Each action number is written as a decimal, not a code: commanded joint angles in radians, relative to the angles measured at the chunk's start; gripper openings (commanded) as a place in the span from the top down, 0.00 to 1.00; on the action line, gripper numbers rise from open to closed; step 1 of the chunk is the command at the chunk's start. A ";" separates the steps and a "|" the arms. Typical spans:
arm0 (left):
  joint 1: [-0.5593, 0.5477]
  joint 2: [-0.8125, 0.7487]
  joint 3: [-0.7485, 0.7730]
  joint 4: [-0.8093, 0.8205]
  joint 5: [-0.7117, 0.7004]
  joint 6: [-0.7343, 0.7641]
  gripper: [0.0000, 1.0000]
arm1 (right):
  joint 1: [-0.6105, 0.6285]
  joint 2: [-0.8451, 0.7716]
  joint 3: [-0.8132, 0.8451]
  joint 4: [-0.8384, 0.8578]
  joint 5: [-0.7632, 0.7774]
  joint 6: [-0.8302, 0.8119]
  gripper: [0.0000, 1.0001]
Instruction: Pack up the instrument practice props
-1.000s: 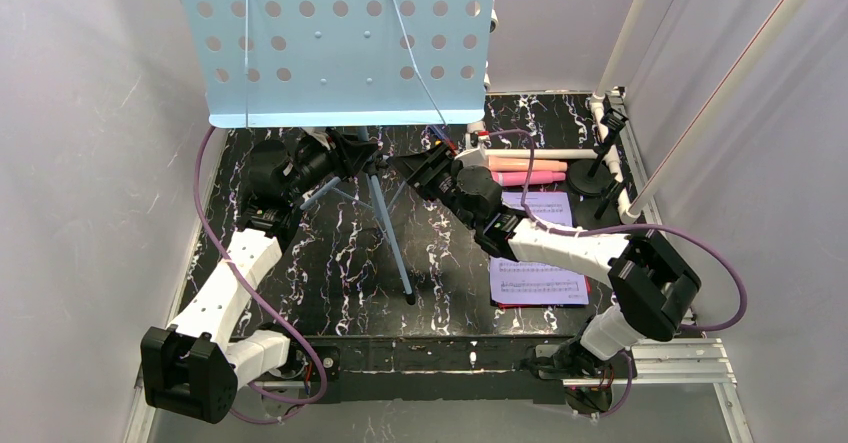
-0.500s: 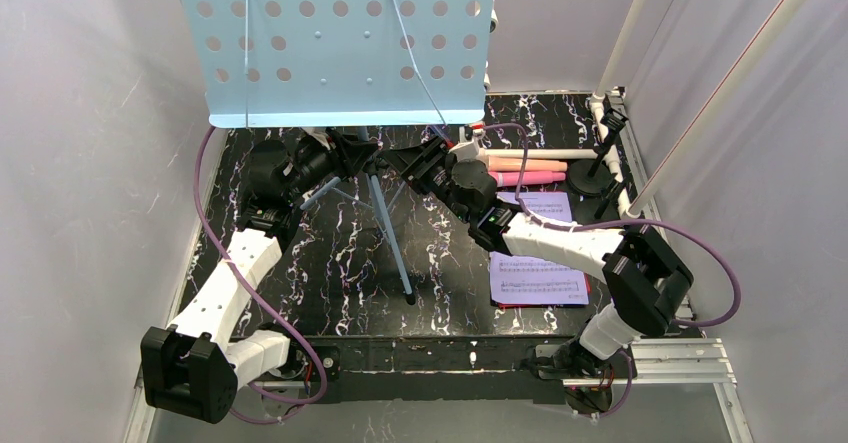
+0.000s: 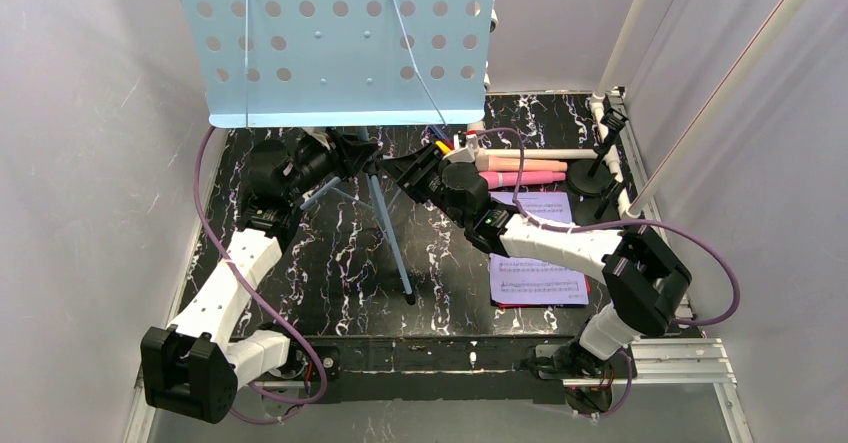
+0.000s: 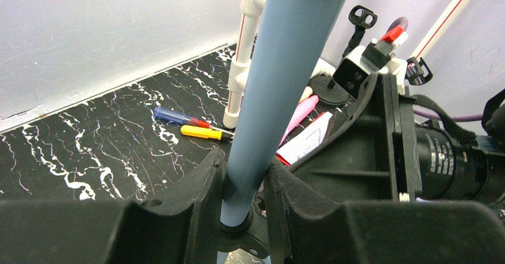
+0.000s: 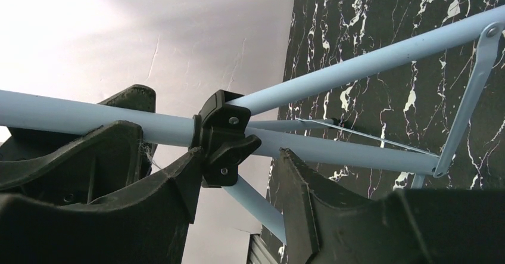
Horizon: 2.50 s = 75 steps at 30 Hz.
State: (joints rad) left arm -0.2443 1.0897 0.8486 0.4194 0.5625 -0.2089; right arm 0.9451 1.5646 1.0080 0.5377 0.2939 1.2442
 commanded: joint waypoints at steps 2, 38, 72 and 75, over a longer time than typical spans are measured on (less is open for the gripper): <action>-0.019 -0.002 0.015 -0.069 0.083 -0.047 1.00 | 0.010 0.022 0.027 -0.023 -0.003 -0.011 0.43; -0.020 -0.014 0.017 -0.069 0.100 -0.044 1.00 | -0.067 0.134 -0.268 0.726 -0.389 -1.202 0.99; -0.019 0.037 0.029 -0.069 0.143 -0.069 1.00 | -0.219 0.087 0.014 0.382 -0.656 -0.418 0.47; -0.020 0.038 0.029 -0.069 0.146 -0.069 1.00 | -0.228 0.122 0.022 0.428 -0.699 -0.355 0.54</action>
State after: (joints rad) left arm -0.2504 1.1099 0.8639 0.4194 0.6178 -0.2096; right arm 0.7334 1.6478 0.9794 0.8440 -0.3279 0.7677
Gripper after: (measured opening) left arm 0.252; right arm 0.497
